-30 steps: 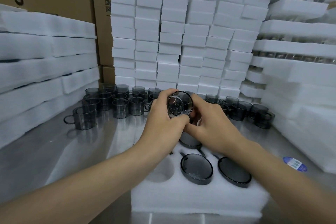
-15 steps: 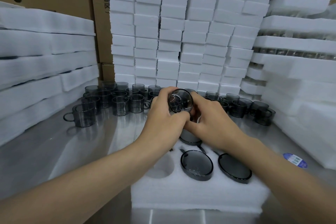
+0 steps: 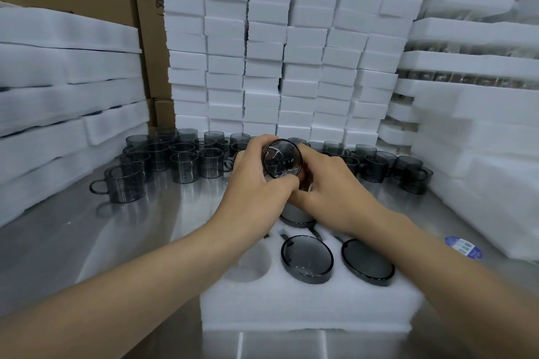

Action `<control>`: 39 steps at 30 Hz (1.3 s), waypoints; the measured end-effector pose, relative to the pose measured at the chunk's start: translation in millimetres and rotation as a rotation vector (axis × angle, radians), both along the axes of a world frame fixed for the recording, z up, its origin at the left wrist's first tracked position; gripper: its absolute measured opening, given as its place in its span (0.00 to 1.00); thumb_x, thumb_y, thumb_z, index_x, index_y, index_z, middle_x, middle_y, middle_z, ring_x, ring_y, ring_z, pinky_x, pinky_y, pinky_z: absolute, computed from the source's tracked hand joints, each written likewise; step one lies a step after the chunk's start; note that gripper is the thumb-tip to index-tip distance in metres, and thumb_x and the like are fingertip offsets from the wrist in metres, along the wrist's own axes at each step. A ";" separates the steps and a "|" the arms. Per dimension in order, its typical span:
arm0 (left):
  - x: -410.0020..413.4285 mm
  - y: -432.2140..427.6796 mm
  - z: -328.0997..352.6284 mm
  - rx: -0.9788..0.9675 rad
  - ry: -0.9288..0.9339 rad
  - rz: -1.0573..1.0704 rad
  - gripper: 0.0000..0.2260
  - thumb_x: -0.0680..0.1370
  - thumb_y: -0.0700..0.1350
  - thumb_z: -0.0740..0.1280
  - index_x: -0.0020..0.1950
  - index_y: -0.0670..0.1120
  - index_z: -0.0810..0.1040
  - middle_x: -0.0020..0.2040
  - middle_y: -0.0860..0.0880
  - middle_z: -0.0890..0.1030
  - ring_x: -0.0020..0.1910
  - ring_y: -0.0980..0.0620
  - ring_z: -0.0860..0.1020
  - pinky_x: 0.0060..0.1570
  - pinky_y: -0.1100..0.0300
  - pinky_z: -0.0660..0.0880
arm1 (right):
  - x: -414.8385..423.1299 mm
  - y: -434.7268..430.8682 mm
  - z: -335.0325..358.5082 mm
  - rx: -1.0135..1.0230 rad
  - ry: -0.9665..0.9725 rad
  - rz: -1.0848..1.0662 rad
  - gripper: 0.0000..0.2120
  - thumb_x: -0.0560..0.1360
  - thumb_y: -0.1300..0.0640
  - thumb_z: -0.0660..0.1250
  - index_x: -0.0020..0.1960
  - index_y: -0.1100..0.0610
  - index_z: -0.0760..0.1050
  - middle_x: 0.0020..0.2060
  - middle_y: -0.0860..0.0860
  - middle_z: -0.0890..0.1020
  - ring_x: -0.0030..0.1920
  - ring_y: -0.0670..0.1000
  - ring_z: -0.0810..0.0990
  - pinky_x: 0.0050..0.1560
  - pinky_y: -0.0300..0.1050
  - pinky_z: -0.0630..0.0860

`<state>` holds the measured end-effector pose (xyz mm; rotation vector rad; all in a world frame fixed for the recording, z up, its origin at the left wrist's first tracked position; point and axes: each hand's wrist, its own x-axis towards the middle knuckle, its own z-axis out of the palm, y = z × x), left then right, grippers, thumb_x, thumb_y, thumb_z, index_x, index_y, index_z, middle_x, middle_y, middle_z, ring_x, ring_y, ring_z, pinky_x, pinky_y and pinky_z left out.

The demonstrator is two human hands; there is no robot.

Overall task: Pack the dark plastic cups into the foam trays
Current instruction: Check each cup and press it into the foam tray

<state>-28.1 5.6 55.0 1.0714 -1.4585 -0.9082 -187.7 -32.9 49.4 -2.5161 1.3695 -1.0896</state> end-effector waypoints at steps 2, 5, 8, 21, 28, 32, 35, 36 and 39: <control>-0.5 -0.8 -0.8 -0.002 -0.008 0.003 0.26 0.75 0.36 0.71 0.67 0.60 0.75 0.65 0.47 0.78 0.61 0.51 0.80 0.66 0.44 0.79 | 0.1 0.3 -0.1 0.002 -0.007 -0.008 0.20 0.70 0.40 0.67 0.59 0.45 0.75 0.37 0.44 0.81 0.40 0.45 0.79 0.45 0.50 0.79; -0.2 -0.1 -1.2 -0.007 -0.017 0.007 0.26 0.73 0.39 0.72 0.66 0.61 0.75 0.65 0.48 0.79 0.60 0.51 0.80 0.64 0.45 0.80 | 0.9 1.8 0.3 0.013 -0.010 -0.012 0.22 0.69 0.38 0.66 0.60 0.46 0.75 0.38 0.43 0.81 0.41 0.44 0.80 0.45 0.45 0.78; 0.0 0.4 -1.0 -0.011 -0.032 0.005 0.30 0.68 0.44 0.70 0.69 0.60 0.74 0.65 0.47 0.78 0.60 0.50 0.80 0.64 0.45 0.80 | 1.8 1.1 0.1 0.022 0.006 -0.020 0.20 0.72 0.43 0.70 0.62 0.48 0.76 0.41 0.45 0.83 0.43 0.46 0.81 0.48 0.51 0.79; -1.2 -8.1 -6.3 -0.053 -0.052 0.040 0.29 0.73 0.38 0.73 0.71 0.57 0.74 0.66 0.45 0.78 0.62 0.49 0.80 0.65 0.44 0.80 | 2.5 -2.6 0.0 0.025 0.025 -0.055 0.18 0.74 0.47 0.73 0.62 0.50 0.78 0.43 0.45 0.83 0.45 0.47 0.81 0.50 0.48 0.78; -0.7 -9.6 -6.2 -0.085 -0.060 0.044 0.28 0.75 0.34 0.72 0.73 0.53 0.74 0.65 0.49 0.80 0.60 0.53 0.81 0.64 0.47 0.81 | 2.6 -3.2 1.8 0.043 0.032 -0.060 0.16 0.74 0.48 0.73 0.60 0.52 0.78 0.43 0.45 0.83 0.44 0.47 0.79 0.46 0.44 0.75; -1.6 -9.9 -6.2 -0.097 -0.058 0.044 0.28 0.75 0.34 0.73 0.73 0.52 0.74 0.65 0.49 0.80 0.59 0.54 0.81 0.65 0.47 0.81 | 3.4 -2.5 2.4 0.049 0.029 -0.057 0.15 0.75 0.49 0.72 0.60 0.51 0.77 0.42 0.44 0.82 0.43 0.44 0.78 0.43 0.40 0.73; -0.9 -11.4 -7.3 -0.094 -0.062 0.040 0.29 0.76 0.36 0.73 0.74 0.54 0.73 0.68 0.48 0.78 0.63 0.52 0.80 0.67 0.46 0.79 | 4.0 -1.7 3.4 0.051 0.029 -0.052 0.16 0.74 0.50 0.72 0.60 0.52 0.78 0.41 0.44 0.81 0.41 0.44 0.77 0.42 0.38 0.72; -0.6 -12.2 -7.6 -0.091 -0.063 0.035 0.29 0.76 0.36 0.73 0.74 0.54 0.73 0.69 0.47 0.78 0.65 0.51 0.80 0.68 0.45 0.79 | 4.0 -1.4 3.4 0.053 0.034 -0.052 0.16 0.74 0.50 0.72 0.60 0.52 0.78 0.41 0.44 0.81 0.41 0.44 0.77 0.43 0.38 0.72; 0.4 -13.6 -8.4 -0.090 -0.065 0.022 0.30 0.76 0.37 0.73 0.75 0.55 0.72 0.70 0.46 0.77 0.67 0.49 0.79 0.69 0.44 0.78 | 4.0 -0.3 3.4 0.061 0.040 -0.052 0.16 0.74 0.50 0.72 0.60 0.53 0.78 0.42 0.45 0.82 0.44 0.48 0.78 0.45 0.43 0.73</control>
